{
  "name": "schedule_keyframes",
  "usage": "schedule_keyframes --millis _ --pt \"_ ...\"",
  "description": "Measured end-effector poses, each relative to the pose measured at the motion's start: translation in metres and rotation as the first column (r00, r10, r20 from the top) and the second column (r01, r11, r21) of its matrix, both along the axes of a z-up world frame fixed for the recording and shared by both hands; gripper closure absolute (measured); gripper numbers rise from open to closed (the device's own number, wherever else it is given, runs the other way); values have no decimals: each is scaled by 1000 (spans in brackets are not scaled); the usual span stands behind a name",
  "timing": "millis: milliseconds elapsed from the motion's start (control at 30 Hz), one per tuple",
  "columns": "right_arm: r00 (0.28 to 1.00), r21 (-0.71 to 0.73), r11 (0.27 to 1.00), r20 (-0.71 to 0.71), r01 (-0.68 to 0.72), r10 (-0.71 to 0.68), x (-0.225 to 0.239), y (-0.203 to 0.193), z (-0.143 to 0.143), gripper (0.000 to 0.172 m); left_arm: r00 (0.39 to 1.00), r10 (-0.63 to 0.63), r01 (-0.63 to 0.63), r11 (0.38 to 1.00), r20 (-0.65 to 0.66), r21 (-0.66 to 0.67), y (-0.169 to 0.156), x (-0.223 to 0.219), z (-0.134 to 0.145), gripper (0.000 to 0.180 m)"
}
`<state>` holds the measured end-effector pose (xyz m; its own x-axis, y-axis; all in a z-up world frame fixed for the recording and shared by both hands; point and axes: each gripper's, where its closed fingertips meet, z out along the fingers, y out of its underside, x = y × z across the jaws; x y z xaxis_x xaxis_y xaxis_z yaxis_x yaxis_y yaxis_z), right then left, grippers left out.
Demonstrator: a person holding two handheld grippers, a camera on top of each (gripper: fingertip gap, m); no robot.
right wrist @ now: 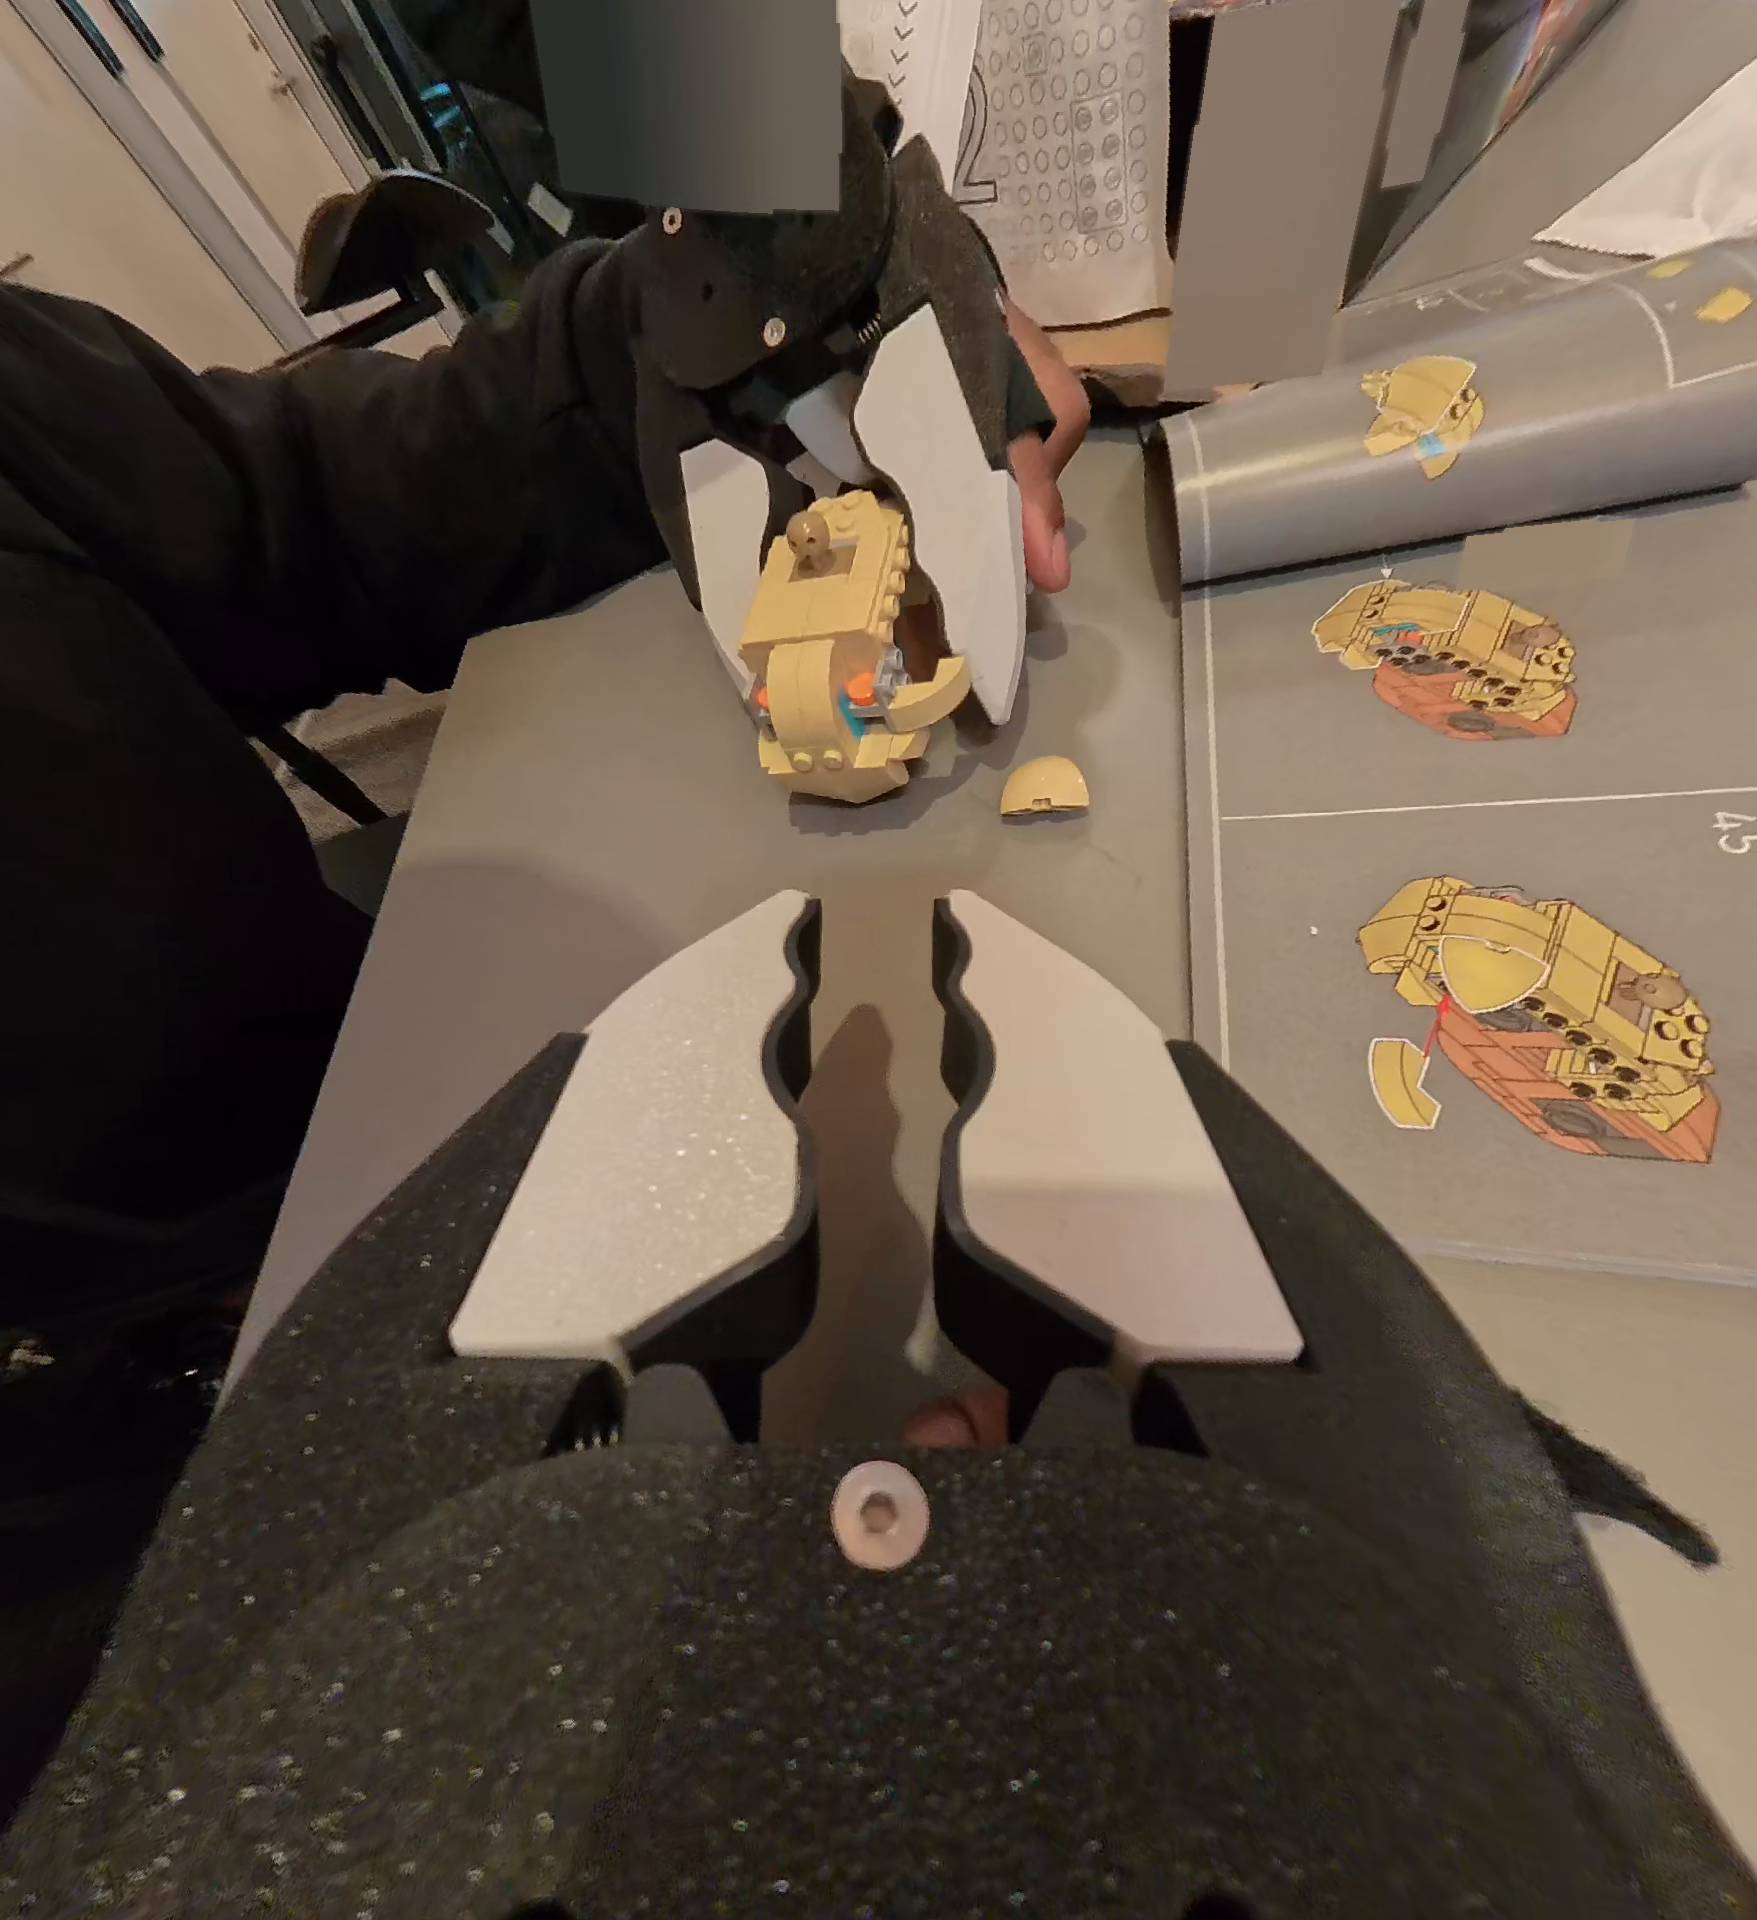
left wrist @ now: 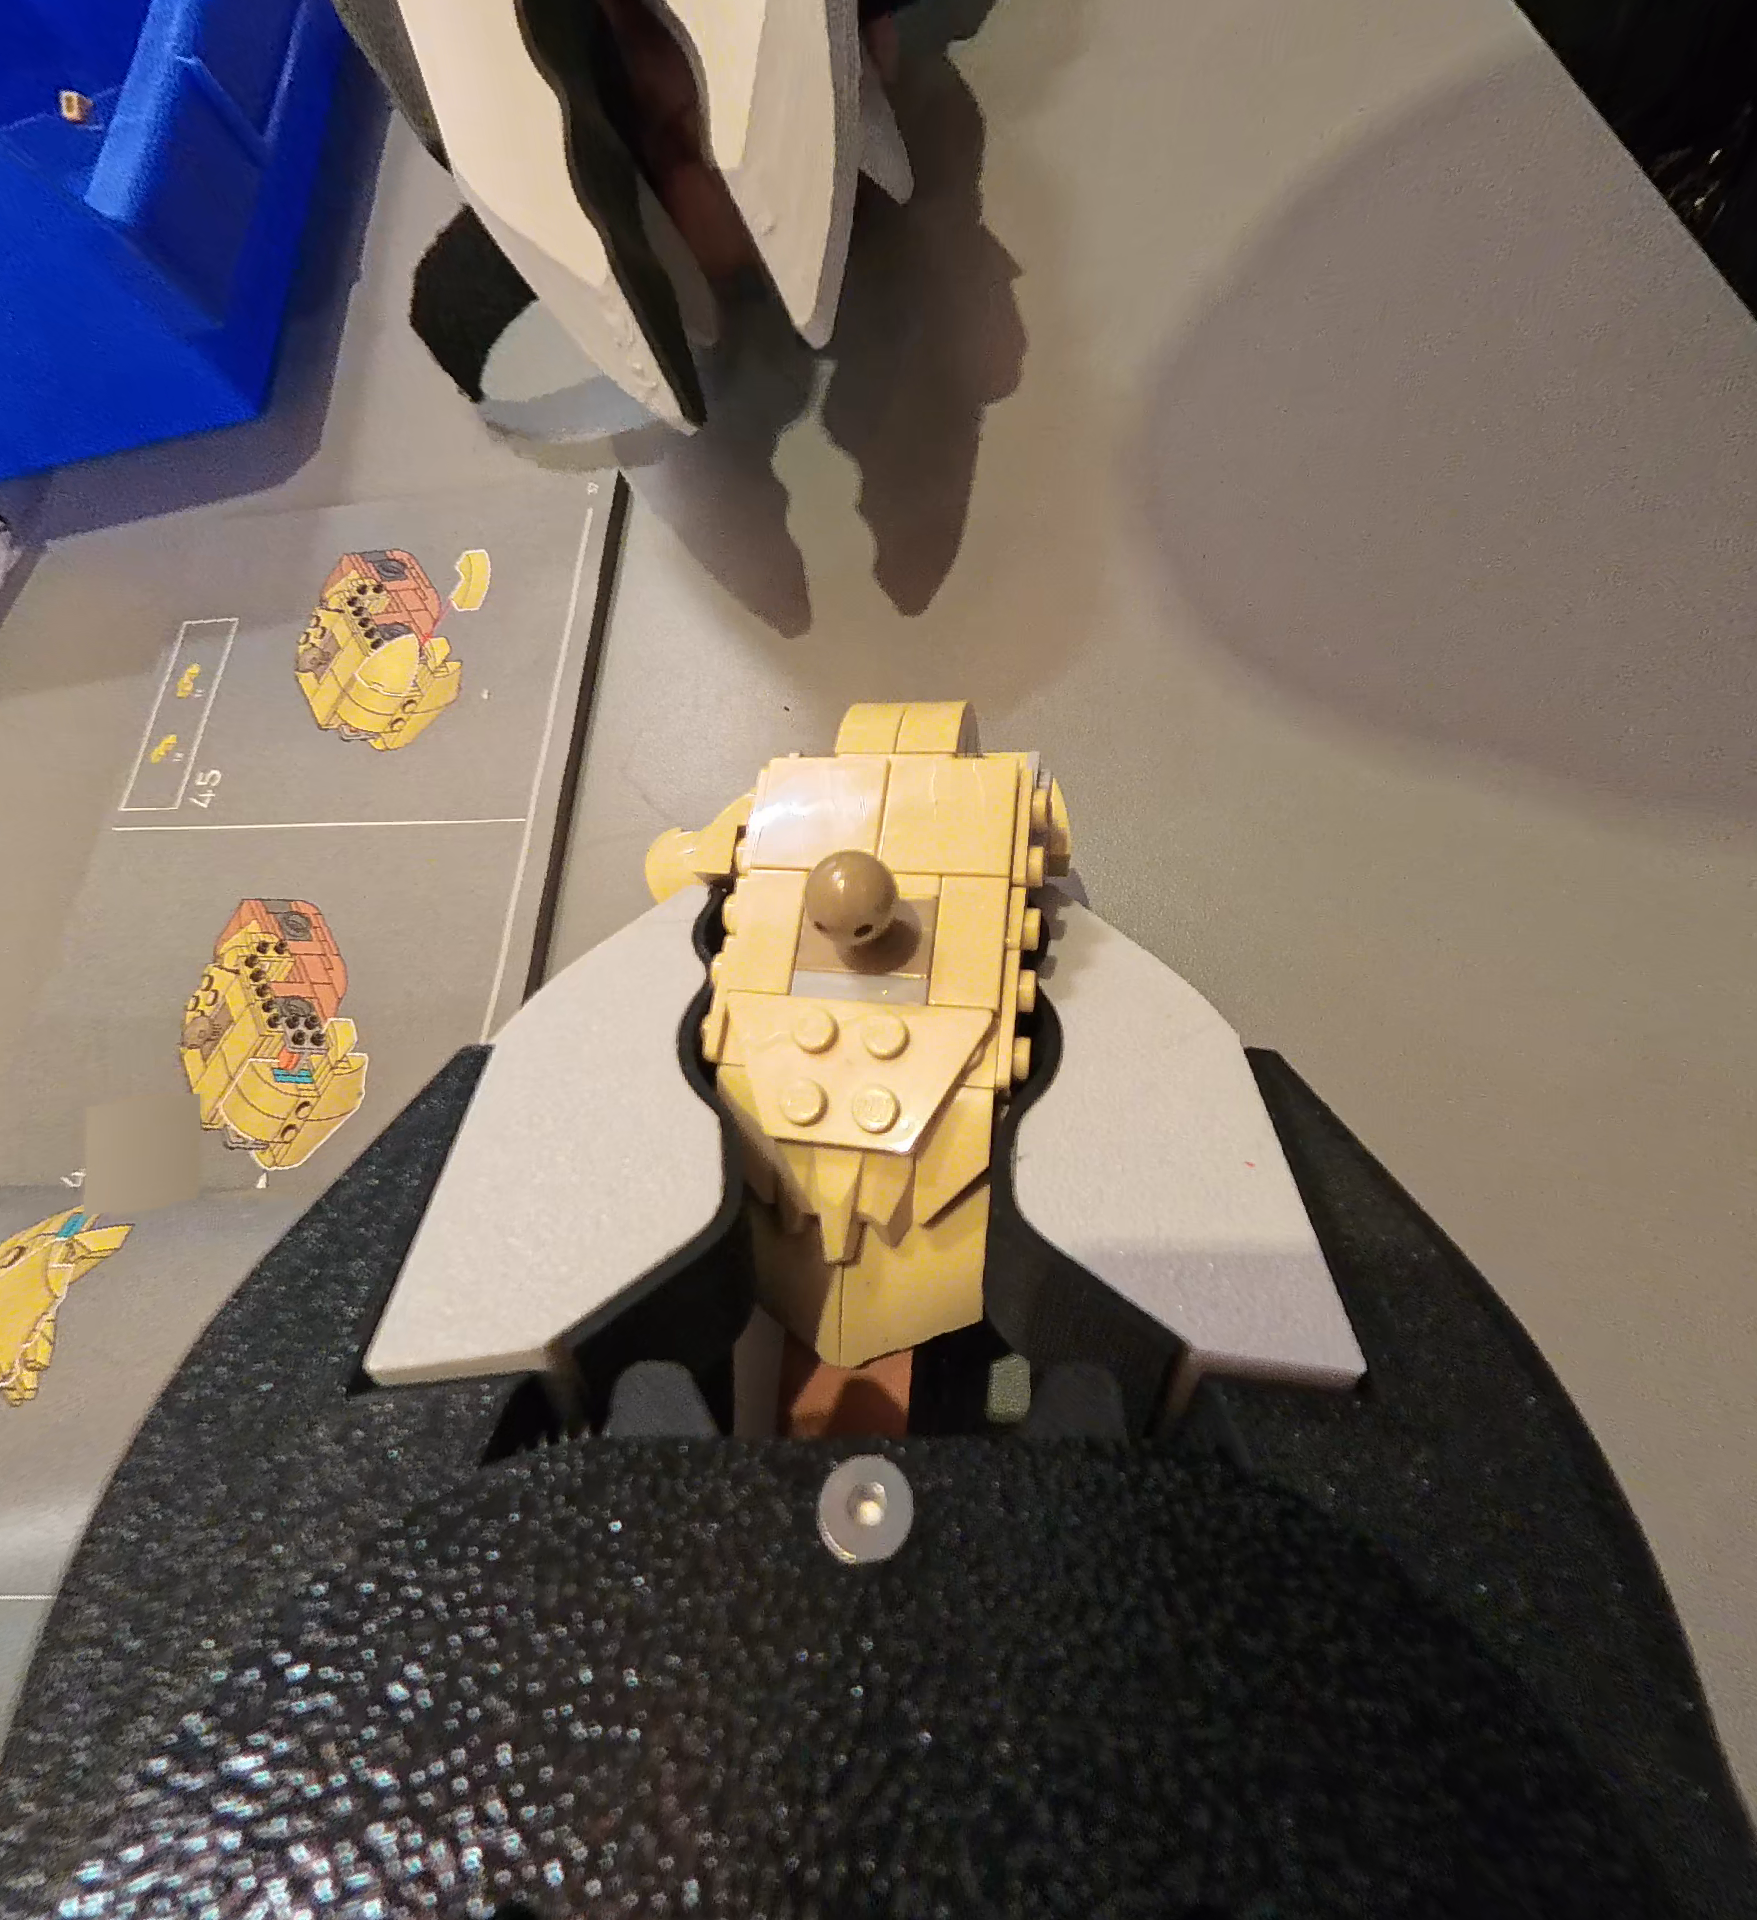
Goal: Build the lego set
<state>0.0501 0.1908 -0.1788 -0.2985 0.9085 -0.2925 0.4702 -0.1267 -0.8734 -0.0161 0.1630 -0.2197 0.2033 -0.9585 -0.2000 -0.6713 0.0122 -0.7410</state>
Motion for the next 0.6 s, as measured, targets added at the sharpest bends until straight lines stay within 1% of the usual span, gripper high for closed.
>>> schedule_keyframes --millis 267,367,433,600 --pt "1000 208 978 -20 26 -22 -13 3 -4 152 1000 -2 2 1000 0 6 0 0 0 129" --pt "1000 241 970 -5 20 -20 -20 5 -7 152 1000 1 -1 1000 -1 10 1 0 0 128" --pt "1000 252 968 3 22 -24 -25 8 -9 152 1000 13 -13 1000 -3 21 3 -1 1 125" --pt "998 227 974 50 22 -34 -36 15 -13 151 1000 23 -22 999 -16 34 4 -1 0 123"
